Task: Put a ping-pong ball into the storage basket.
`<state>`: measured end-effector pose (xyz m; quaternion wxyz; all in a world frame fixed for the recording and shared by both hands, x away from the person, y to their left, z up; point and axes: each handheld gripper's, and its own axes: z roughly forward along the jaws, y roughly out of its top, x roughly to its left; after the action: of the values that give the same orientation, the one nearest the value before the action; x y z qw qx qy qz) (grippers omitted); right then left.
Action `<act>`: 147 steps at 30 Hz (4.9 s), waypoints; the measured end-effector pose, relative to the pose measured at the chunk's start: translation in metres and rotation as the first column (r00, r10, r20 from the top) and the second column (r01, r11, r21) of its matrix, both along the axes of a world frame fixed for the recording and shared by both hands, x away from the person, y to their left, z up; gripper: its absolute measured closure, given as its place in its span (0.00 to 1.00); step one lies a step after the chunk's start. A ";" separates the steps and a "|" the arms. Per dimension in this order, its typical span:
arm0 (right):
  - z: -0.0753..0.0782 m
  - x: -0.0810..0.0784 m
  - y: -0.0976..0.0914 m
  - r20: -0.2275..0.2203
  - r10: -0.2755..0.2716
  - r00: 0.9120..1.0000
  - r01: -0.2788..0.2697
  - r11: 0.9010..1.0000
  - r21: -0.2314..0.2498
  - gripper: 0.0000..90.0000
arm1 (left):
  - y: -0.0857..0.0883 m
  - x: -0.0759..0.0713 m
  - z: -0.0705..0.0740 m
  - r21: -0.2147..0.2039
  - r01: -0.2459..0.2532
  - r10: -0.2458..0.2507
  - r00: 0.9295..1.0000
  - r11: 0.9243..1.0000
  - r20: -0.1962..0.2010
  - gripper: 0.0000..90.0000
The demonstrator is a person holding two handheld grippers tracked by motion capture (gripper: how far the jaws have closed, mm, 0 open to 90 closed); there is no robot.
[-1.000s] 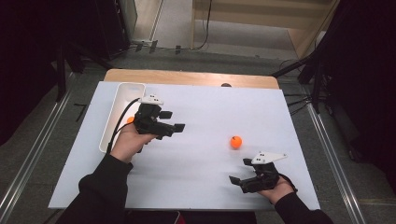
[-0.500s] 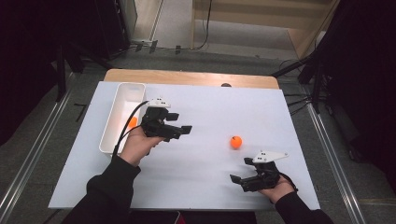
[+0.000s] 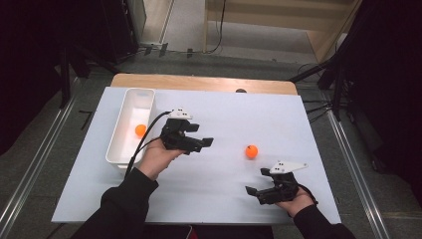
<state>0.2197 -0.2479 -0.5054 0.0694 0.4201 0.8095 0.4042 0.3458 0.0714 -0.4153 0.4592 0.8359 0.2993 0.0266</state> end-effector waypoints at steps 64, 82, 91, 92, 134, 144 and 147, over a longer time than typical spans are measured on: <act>0.000 -0.001 -0.004 0.008 0.005 1.000 -0.005 1.000 -0.008 0.08 | -0.074 0.007 -0.028 0.005 0.129 -0.129 0.991 0.992 -0.044 0.00; 0.001 -0.002 -0.004 0.008 0.004 1.000 -0.004 1.000 -0.001 0.08 | -0.095 0.012 -0.030 0.026 0.108 -0.107 0.994 0.994 -0.027 0.00; 0.001 -0.002 -0.004 0.009 0.005 1.000 -0.005 1.000 -0.002 0.08 | -0.106 0.014 -0.031 0.051 0.109 -0.109 0.994 0.993 -0.013 0.02; 0.001 -0.002 -0.004 0.009 0.006 1.000 -0.006 1.000 -0.003 0.08 | -0.107 0.014 -0.031 0.056 0.112 -0.112 0.994 0.992 -0.011 0.02; 0.001 -0.002 -0.004 0.014 0.011 1.000 -0.011 1.000 -0.003 0.08 | -0.155 0.017 -0.046 0.080 0.112 -0.113 0.994 0.990 0.001 0.02; 0.000 -0.002 -0.004 0.013 0.012 1.000 -0.011 1.000 -0.005 0.08 | -0.158 0.017 -0.053 0.092 0.124 -0.126 0.992 0.988 0.010 0.02; 0.001 -0.002 -0.004 0.013 0.013 1.000 -0.013 1.000 -0.002 0.08 | -0.159 0.017 -0.055 0.091 0.122 -0.124 0.992 0.988 0.007 0.02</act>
<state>0.2172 -0.2520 -0.5048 0.0725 0.4121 0.8122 0.4064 0.3628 -0.0879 -0.4702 0.4236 0.8726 0.2428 0.0171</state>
